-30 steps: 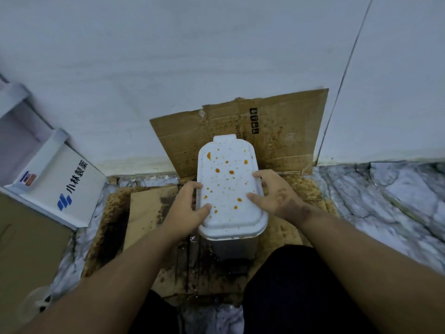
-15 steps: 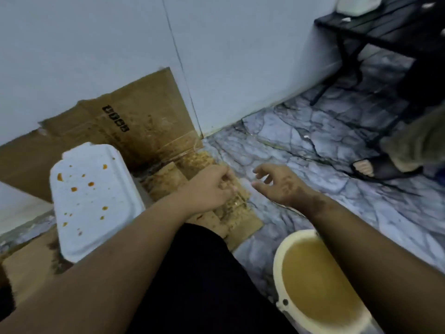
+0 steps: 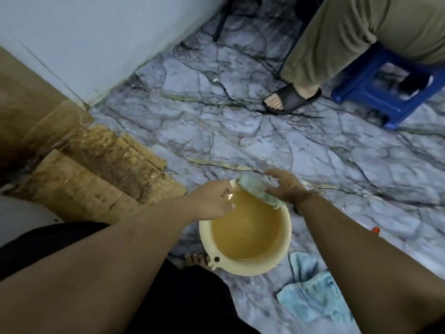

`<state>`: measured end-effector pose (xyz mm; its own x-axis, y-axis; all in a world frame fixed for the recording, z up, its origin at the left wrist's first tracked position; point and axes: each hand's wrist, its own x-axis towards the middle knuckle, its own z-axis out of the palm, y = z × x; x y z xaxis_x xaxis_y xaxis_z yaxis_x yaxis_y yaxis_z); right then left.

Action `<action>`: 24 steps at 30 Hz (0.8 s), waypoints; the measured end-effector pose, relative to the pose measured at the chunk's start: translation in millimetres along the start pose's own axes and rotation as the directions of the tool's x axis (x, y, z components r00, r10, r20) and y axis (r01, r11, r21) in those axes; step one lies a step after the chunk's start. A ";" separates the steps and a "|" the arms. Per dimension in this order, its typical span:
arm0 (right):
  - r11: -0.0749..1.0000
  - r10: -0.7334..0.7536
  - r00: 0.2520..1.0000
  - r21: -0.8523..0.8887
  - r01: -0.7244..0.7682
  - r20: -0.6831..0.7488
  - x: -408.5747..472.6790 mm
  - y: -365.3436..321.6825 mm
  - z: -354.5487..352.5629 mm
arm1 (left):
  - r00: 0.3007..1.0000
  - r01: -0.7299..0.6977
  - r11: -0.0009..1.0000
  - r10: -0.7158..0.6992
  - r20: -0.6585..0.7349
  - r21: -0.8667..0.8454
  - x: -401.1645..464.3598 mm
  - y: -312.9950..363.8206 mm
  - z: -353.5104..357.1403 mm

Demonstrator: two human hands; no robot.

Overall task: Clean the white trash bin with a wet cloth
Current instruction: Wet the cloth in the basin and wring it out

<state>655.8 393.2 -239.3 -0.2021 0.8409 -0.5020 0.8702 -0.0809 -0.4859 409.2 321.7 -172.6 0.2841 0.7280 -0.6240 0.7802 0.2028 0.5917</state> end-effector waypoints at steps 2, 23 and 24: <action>0.999 -0.024 1.000 -0.044 0.024 -0.010 9.0 6.3 14.6 | 0.999 0.034 0.999 -0.034 -0.010 -0.007 6.4 -6.1 -0.6; 0.865 -0.490 0.869 0.090 0.494 -0.067 39.6 -41.4 -23.9 | 0.973 -0.005 0.984 -0.035 -0.227 -0.177 8.1 -14.3 -27.4; 0.844 -0.519 0.850 0.105 0.526 -0.090 29.3 -52.8 -32.8 | 0.964 -0.032 0.980 -0.022 -0.266 -0.197 4.0 -9.8 -30.7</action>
<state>618.7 439.7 -204.8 -0.5829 0.8051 -0.1100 0.5810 0.3184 -0.7490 385.6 342.8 -165.2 0.1086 0.8711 -0.4789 0.6456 0.3046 0.7003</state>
